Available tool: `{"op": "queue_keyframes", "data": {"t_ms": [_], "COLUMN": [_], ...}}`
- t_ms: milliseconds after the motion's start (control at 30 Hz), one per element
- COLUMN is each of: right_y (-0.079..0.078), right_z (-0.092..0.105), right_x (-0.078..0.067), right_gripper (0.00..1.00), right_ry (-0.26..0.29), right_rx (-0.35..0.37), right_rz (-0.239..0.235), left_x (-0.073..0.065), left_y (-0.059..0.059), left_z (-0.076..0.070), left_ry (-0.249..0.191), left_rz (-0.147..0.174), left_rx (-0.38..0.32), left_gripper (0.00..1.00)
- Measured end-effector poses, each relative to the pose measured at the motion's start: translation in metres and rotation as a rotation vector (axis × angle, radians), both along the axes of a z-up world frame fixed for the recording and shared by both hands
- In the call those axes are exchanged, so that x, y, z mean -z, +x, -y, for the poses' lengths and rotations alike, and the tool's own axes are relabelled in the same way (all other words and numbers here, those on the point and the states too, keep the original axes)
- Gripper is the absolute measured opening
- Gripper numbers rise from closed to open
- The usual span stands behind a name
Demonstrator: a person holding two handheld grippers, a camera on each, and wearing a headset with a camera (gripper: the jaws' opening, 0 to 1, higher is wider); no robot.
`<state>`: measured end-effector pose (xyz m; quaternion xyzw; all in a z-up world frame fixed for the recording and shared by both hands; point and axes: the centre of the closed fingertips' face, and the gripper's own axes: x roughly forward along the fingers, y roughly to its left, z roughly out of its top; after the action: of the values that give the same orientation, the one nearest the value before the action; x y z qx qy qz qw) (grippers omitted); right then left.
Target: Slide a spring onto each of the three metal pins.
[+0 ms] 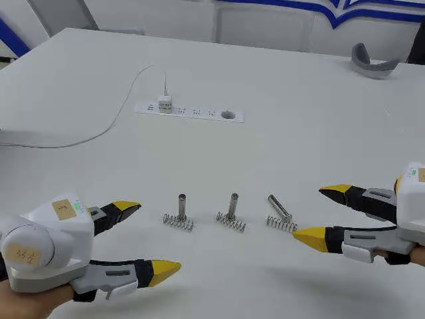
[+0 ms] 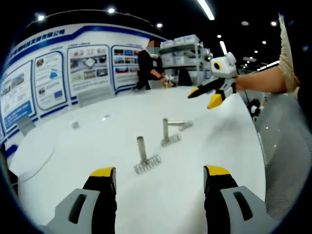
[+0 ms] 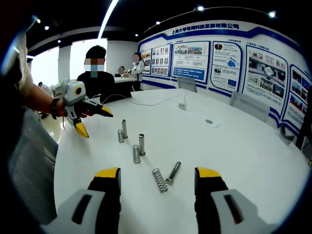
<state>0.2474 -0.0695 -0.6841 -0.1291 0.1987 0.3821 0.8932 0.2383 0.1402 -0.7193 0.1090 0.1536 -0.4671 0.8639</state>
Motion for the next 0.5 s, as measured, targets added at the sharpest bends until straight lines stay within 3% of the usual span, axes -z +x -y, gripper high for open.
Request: {"op": "queue_keyframes", "data": {"t_ms": [500], "right_y": [0.019], "right_z": [-0.002], "right_x": [-0.005], "right_gripper": [0.51], "right_ry": [-0.020], "right_rx": [0.043], "right_rz": [-0.009], "left_x": [-0.001], "left_y": [0.000], "left_z": [-0.002], "left_ry": [0.002], "left_rz": [0.006], "left_rx": [-0.008], "left_gripper": [0.73]}}
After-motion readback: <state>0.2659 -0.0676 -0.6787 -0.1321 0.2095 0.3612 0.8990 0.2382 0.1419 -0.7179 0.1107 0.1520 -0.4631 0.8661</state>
